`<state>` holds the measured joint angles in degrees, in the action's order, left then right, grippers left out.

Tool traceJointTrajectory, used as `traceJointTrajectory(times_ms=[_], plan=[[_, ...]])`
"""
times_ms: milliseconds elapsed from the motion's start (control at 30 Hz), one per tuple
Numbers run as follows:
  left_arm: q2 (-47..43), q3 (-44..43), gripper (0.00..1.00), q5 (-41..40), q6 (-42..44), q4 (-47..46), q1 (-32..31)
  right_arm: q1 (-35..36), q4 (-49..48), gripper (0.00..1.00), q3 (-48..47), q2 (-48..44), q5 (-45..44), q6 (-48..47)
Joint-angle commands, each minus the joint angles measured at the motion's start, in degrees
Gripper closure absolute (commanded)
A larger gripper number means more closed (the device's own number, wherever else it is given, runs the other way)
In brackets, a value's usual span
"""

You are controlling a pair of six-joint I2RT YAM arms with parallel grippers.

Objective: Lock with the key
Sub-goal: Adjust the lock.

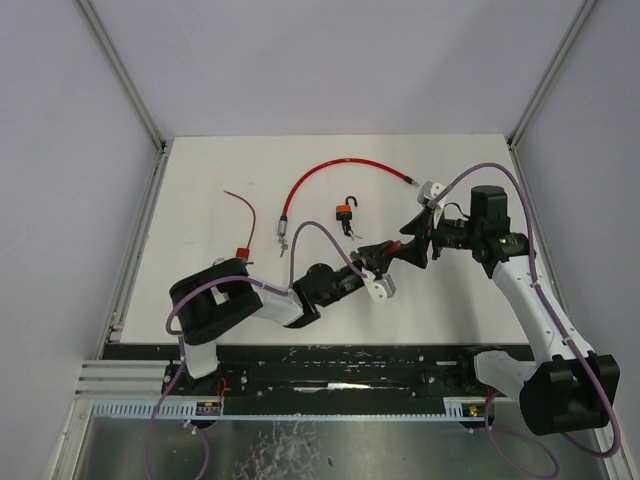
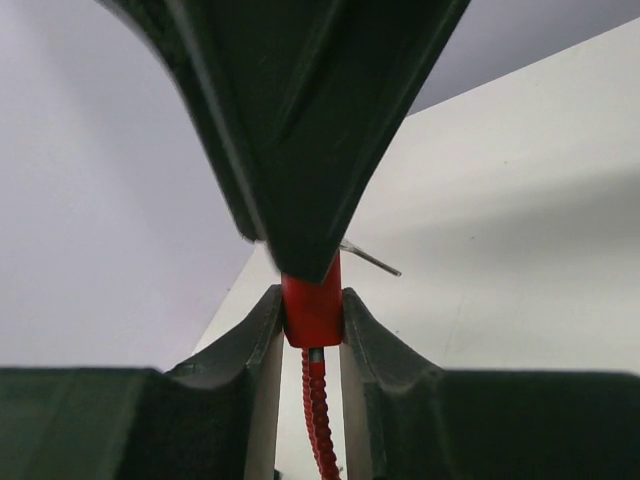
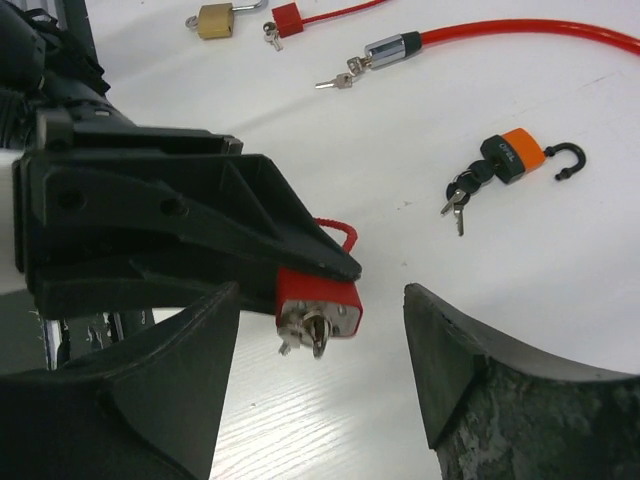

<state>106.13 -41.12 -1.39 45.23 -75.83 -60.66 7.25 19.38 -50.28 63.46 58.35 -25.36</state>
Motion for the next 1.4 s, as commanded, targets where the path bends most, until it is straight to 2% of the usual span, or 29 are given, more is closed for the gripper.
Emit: traceJointTrajectory(times_ms=[0, 200, 367, 467, 600, 767, 933, 1367], plan=[[-4.4, 1.2, 1.0, 7.1, -7.8, -1.5, 2.9, -2.4, 2.9, 0.26, -3.0, -2.9, 3.7, -3.9], [-6.9, 1.3, 1.0, 20.9, -18.2, 1.1, 8.1, -5.2, 7.0, 0.21, -4.6, -5.2, 6.4, -8.1], [-7.1, 0.0, 1.0, 38.2, -27.5, 2.1, 13.5, -7.2, 10.2, 0.19, -5.0, -7.7, 9.8, -13.5], [-5.7, -1.4, 1.0, 47.5, -35.0, -1.3, 16.6, -7.5, 12.5, 0.17, -4.7, -8.5, 11.3, -18.8], [-3.3, -2.7, 1.0, 54.5, -43.9, -8.2, 18.4, -7.5, 13.8, 0.16, -2.6, -8.5, 13.9, -26.1], [-1.7, -4.4, 1.0, 59.7, -47.5, -10.0, 18.7, -7.5, 16.5, 0.16, 2.6, -7.9, 19.1, -41.1], [0.7, -5.6, 1.0, 61.7, -52.8, -15.4, 18.7, -6.2, 16.7, 0.22, 4.3, -7.7, 19.7, -44.1], [1.5, -6.3, 1.0, 59.7, -54.0, -15.7, 18.1, 1.0, 9.2, 0.6, 5.7, -6.0, 16.0, -36.2]])
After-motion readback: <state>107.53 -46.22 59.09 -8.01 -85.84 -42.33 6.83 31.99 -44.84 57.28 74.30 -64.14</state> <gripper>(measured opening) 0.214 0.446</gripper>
